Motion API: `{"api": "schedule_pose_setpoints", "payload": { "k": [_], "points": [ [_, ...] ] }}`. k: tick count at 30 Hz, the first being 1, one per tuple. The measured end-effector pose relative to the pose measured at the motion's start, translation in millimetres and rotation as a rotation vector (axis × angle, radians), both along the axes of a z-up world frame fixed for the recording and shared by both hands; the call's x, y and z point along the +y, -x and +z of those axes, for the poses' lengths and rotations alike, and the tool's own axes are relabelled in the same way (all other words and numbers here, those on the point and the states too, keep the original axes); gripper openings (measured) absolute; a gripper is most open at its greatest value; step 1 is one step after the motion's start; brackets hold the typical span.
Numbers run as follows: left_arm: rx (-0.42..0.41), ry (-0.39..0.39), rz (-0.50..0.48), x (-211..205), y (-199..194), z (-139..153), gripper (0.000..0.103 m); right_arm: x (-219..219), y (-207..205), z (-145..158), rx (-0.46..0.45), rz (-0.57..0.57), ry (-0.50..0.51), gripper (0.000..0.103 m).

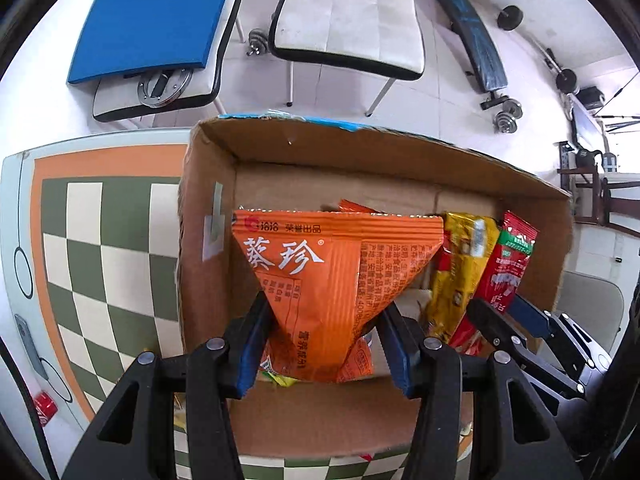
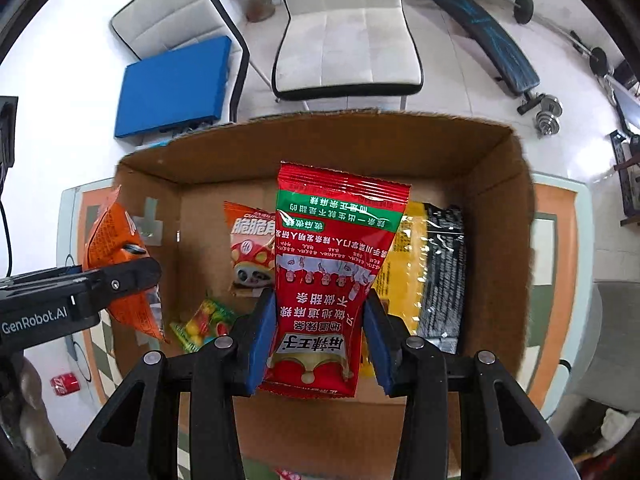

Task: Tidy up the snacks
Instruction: 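Place the orange bag and red packet into the box, opening both tools, then move both tools back over the remaining snacks on the table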

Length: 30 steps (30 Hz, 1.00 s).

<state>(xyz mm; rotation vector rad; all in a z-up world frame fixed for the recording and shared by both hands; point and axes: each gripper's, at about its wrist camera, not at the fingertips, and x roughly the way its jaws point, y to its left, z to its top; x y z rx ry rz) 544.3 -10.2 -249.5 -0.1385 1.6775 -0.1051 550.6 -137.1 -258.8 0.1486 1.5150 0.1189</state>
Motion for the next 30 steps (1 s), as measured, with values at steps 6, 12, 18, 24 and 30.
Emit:
{"api": "schedule_pose_setpoints", "payload": {
  "k": [6, 12, 18, 24, 30],
  "points": [
    [0.032, -0.021, 0.006, 2, -11, -13, 0.051, 4, -18, -22, 0.033, 0.003, 0.017, 0.046],
    [0.072, 0.007, 0.025, 8, -17, -21, 0.058, 7, -30, -32, 0.079, -0.001, -0.006, 0.077],
    [0.026, 0.004, 0.018, 6, -13, -8, 0.088, 9, -31, -30, 0.091, 0.006, 0.003, 0.091],
    [-0.036, 0.024, 0.0, 3, -1, 13, 0.089, 9, -18, -17, 0.082, 0.015, 0.003, 0.095],
    [-0.2, 0.035, -0.008, 2, 28, 56, 0.09, 5, 7, 8, 0.028, 0.014, -0.002, 0.095]
  ]
}}
